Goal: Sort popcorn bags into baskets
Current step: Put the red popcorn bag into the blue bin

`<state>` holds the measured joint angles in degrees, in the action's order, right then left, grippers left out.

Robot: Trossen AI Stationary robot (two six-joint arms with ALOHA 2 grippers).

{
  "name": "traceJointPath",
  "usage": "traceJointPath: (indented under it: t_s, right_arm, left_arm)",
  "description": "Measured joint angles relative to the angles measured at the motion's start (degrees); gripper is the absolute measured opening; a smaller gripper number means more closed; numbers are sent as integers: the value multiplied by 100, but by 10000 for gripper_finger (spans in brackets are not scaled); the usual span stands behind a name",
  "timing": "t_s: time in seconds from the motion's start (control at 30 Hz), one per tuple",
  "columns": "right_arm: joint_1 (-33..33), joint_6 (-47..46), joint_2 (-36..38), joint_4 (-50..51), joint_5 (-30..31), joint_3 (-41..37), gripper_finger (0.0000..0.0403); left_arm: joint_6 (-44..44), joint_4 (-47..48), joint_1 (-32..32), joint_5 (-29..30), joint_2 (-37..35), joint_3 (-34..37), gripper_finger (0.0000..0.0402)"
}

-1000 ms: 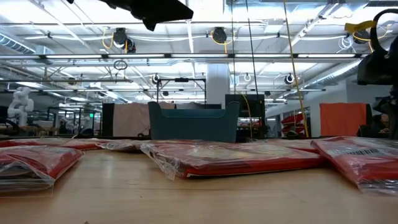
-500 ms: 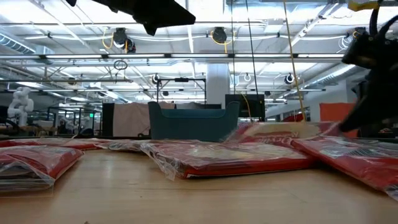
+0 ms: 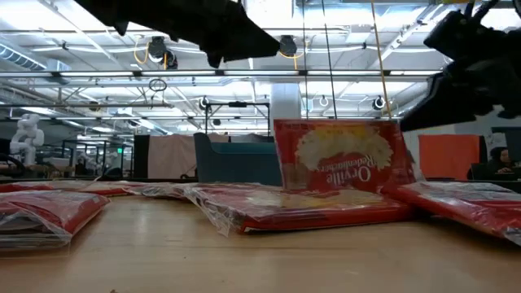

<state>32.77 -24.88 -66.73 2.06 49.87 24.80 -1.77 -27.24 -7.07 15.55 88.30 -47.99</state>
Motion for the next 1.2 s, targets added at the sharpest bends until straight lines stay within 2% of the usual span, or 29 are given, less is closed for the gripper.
traceJointPath:
  t_s: [0.27,0.5,0.63,0.9,1.2]
  right_arm:
    - [-477,1314,150,-794,-35,2,0]
    - [-824,1828,150,-1221,-38,4,0]
    - [-981,2122,148,-1443,-43,4,0]
    - [-1181,2331,148,-1668,-51,9,0]
    - [-1182,2579,148,-1990,-51,9,0]
  left_arm:
    - [367,-49,30,-54,315,-4,215]
    - [741,-48,-130,-58,760,-2,264]
    - [928,-314,-209,-70,991,-2,267]
    - [1346,-880,-287,-57,1432,-2,246]
    - [1599,-1042,-283,383,1799,-2,220]
